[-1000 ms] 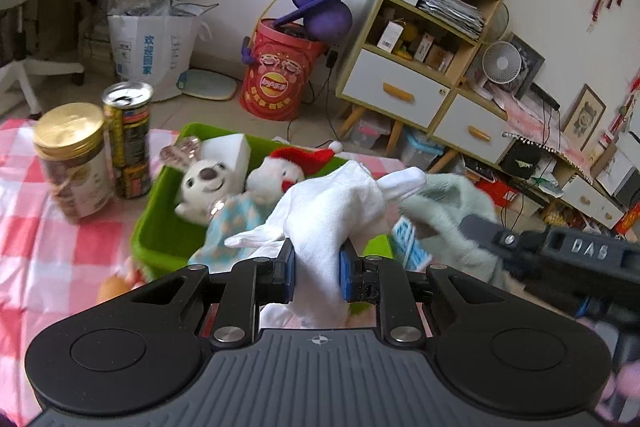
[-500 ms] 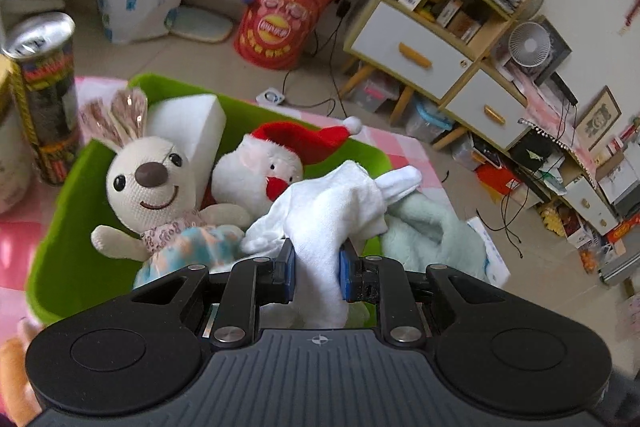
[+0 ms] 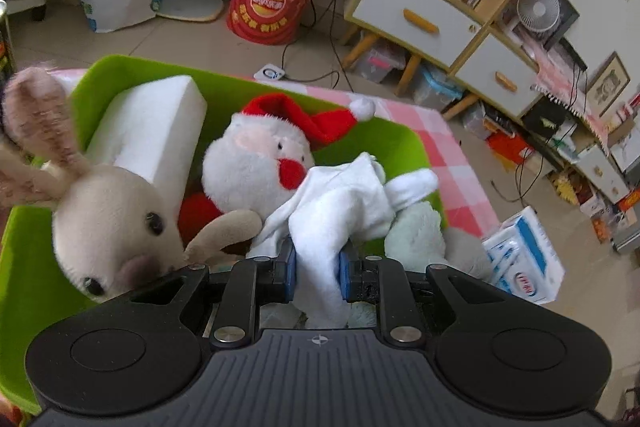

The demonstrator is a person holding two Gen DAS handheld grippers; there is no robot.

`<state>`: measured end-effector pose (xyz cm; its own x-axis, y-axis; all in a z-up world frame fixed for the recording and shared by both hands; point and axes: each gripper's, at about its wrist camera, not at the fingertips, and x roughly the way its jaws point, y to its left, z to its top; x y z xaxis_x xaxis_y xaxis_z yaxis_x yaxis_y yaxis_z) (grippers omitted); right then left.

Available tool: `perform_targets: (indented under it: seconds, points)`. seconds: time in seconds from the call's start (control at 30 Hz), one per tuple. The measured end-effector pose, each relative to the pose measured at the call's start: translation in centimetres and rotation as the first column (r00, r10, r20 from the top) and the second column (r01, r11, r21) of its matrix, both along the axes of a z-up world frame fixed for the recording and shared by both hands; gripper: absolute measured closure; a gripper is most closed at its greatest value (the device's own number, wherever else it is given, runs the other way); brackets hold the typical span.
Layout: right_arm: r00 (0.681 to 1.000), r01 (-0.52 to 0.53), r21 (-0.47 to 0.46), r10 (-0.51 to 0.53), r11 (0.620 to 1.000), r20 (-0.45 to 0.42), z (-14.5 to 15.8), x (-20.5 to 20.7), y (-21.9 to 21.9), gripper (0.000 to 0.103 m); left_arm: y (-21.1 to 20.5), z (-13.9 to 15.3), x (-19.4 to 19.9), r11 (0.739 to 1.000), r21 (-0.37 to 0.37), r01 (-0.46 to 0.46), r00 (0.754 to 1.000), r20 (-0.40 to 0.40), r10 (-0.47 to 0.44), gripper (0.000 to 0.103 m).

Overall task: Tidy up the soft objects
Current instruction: 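Lower the glove plush and towel into the green tray and open both tools, then withdraw both tools from the tray toward the two brown discs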

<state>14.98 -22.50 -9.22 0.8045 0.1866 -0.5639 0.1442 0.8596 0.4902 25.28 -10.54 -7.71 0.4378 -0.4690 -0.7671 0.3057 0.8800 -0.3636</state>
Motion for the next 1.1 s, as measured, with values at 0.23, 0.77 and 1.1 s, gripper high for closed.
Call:
perform_targets:
  seconds: [0.23, 0.77, 1.1]
  points:
    - [1.0, -0.008, -0.02, 0.007, 1.0, -0.026, -0.5, 0.3, 0.1, 0.096, 0.0, 0.0, -0.4, 1.0, -0.003, 0.016, 1.0, 0.02, -0.016, 0.081]
    - [0.999, -0.021, -0.006, 0.022, 1.0, 0.024, 3.1, -2.5, -1.2, 0.063, 2.6, 4.4, -4.4, 0.999, -0.044, 0.027, 0.99, 0.142, -0.02, 0.034]
    - [0.999, -0.04, -0.103, 0.043, 0.994, 0.018, 5.5, -6.0, -1.9, 0.053, 5.8, 6.8, -9.9, 1.0, -0.008, -0.003, 0.978, 0.207, 0.004, 0.018]
